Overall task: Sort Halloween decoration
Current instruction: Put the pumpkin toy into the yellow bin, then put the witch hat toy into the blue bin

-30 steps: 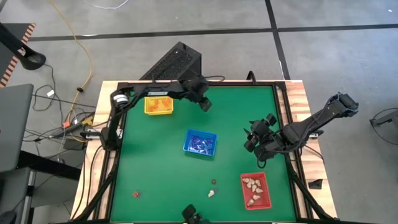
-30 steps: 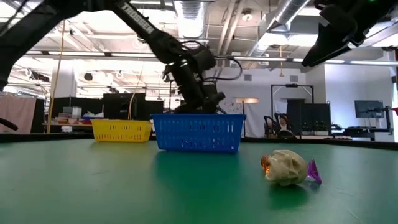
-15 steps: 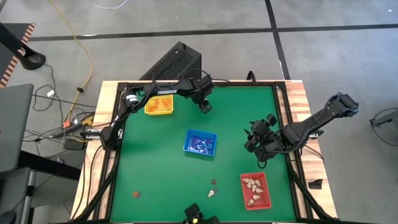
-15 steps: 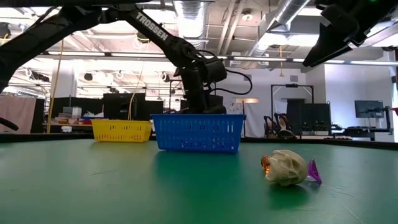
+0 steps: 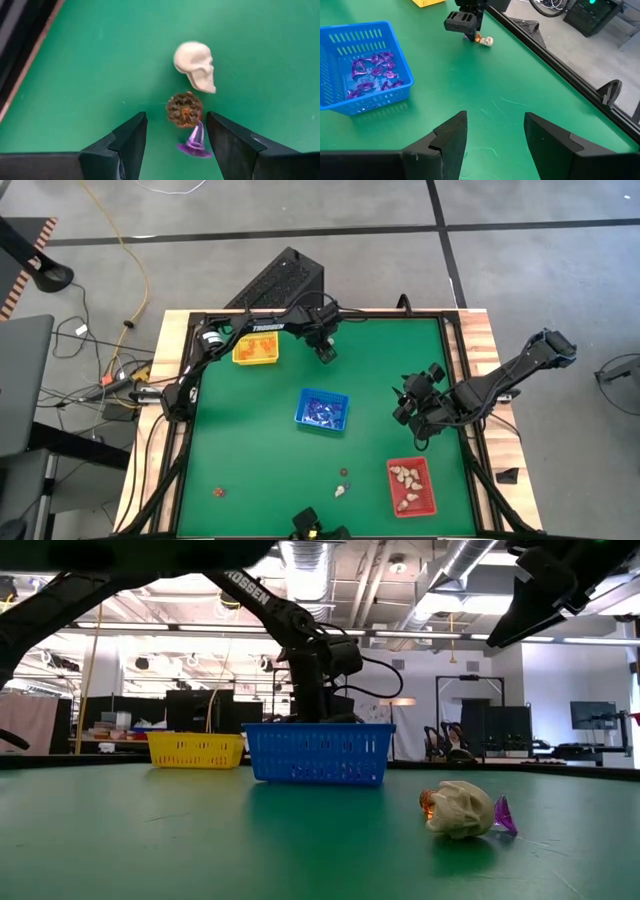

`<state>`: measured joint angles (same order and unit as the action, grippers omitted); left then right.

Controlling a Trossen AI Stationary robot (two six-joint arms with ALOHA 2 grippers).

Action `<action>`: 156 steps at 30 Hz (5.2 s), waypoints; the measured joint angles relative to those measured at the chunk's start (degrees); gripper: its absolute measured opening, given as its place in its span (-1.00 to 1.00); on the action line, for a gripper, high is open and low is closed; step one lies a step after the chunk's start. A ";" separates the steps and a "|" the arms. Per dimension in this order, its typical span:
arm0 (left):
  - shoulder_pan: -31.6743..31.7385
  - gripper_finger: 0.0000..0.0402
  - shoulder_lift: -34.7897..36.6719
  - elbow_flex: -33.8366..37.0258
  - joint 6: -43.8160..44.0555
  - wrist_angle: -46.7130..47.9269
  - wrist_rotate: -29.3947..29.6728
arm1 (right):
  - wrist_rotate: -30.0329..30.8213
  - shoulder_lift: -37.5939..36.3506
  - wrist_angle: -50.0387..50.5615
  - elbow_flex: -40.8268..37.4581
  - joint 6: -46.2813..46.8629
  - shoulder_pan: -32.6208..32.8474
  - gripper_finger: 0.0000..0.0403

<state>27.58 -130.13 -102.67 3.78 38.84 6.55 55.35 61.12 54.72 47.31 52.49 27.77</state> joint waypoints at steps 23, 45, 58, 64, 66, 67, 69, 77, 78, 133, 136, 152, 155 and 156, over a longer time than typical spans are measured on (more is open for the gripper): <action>2.20 -0.17 -0.35 0.02 -3.50 -1.06 -7.48 | 0.02 -0.01 0.04 0.00 -0.58 0.00 0.12; 2.33 -0.56 8.63 0.09 -4.90 11.15 -3.83 | 0.04 -0.04 -0.33 0.00 -1.95 0.00 0.12; 3.88 -0.56 31.52 21.34 1.53 24.60 7.27 | -0.02 -0.04 -1.84 0.00 -1.95 0.00 0.12; 6.15 -0.56 38.54 35.44 7.42 13.63 5.32 | -1.31 -0.04 -7.55 0.00 -5.84 -0.22 0.12; 6.54 -0.51 39.30 36.85 7.54 12.59 5.99 | -3.48 -0.03 -11.46 0.00 -9.12 -0.62 0.12; 6.73 -0.48 39.39 37.08 7.70 12.71 6.66 | -4.78 0.02 -13.52 0.00 -10.80 -0.85 0.12; 7.01 -0.39 39.41 37.16 7.97 12.82 7.45 | -7.27 0.04 -17.46 0.00 -14.09 -1.18 0.12; 6.44 -0.12 43.65 38.89 5.50 7.52 9.65 | -17.59 5.86 -33.03 0.07 -26.71 -1.39 0.12; 6.14 -0.11 45.63 40.11 5.08 4.56 10.33 | -19.47 7.37 -35.23 0.07 -28.57 -1.58 0.12; -42.35 -0.10 71.69 84.56 -1.47 -80.75 10.31 | -47.76 52.15 -27.27 26.82 -39.34 4.67 -0.39; -42.35 -0.10 71.69 84.56 -1.49 -80.70 10.31 | -47.76 52.15 -26.30 27.42 -39.62 4.66 -0.51; -42.35 -0.10 71.69 84.56 -2.08 -78.13 10.64 | -46.45 42.28 -18.35 34.87 -48.70 2.84 -0.87; -42.35 -0.10 71.69 84.56 -2.26 -78.19 10.64 | -40.41 39.27 -19.56 35.19 -53.43 -0.01 -0.83; -42.35 -0.10 71.69 84.56 -2.26 -78.20 10.64 | -38.83 38.77 -19.91 35.18 -55.30 -1.34 -0.83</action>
<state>-14.76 -58.43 -18.11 1.52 -39.35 17.19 16.52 99.89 34.81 82.49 -2.81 26.43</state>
